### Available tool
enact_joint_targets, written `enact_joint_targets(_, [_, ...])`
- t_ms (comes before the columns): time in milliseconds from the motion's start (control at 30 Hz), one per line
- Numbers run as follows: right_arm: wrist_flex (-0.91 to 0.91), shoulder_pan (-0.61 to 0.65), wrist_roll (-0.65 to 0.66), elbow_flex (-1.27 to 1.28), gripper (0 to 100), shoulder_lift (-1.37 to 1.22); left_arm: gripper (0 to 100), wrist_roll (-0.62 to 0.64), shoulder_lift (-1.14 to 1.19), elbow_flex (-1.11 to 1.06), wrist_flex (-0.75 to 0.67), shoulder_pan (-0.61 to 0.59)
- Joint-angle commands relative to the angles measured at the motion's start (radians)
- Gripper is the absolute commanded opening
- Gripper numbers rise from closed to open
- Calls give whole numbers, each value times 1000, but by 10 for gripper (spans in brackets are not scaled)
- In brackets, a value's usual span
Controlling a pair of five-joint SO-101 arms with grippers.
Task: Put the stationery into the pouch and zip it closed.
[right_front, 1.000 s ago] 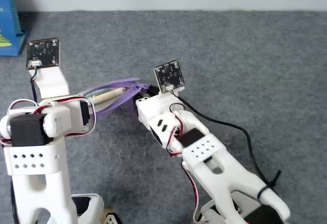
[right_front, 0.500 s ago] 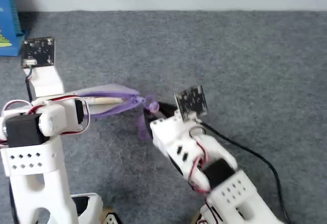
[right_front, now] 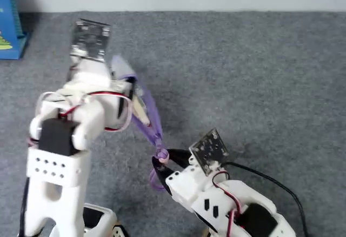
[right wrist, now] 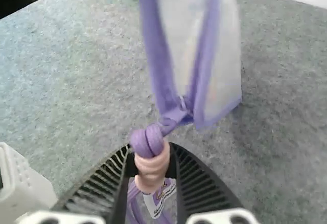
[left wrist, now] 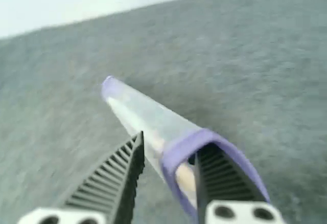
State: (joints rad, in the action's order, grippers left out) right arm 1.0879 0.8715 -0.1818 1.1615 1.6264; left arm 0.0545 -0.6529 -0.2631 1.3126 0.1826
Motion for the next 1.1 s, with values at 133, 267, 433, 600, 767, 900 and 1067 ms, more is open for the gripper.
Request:
enact_joint_targets(133, [18, 7, 5, -6, 7, 90, 228, -14, 0, -65, -100, 219])
enact_joint_targets(267, [13, 5, 3, -6, 7, 110, 262, -48, -15, -22, -26, 224])
enact_joint_targets(433, [8, -21, 8, -6, 7, 124, 264, -98, -72, 88, 120, 222])
enact_joint_targets(600, [7, -93, 11, -12, 7, 137, 265, -132, -170, 165, 241, 222])
enact_joint_targets(767, [7, -96, 51, -15, 7, 188, 265, -213, -247, 162, 348, 222])
enact_joint_targets(900, [18, -97, 58, -77, 7, 188, 265, -319, -321, 124, 440, 222])
enact_joint_targets(1067, [21, -97, 63, -164, 7, 188, 265, -382, -497, -77, 353, 222])
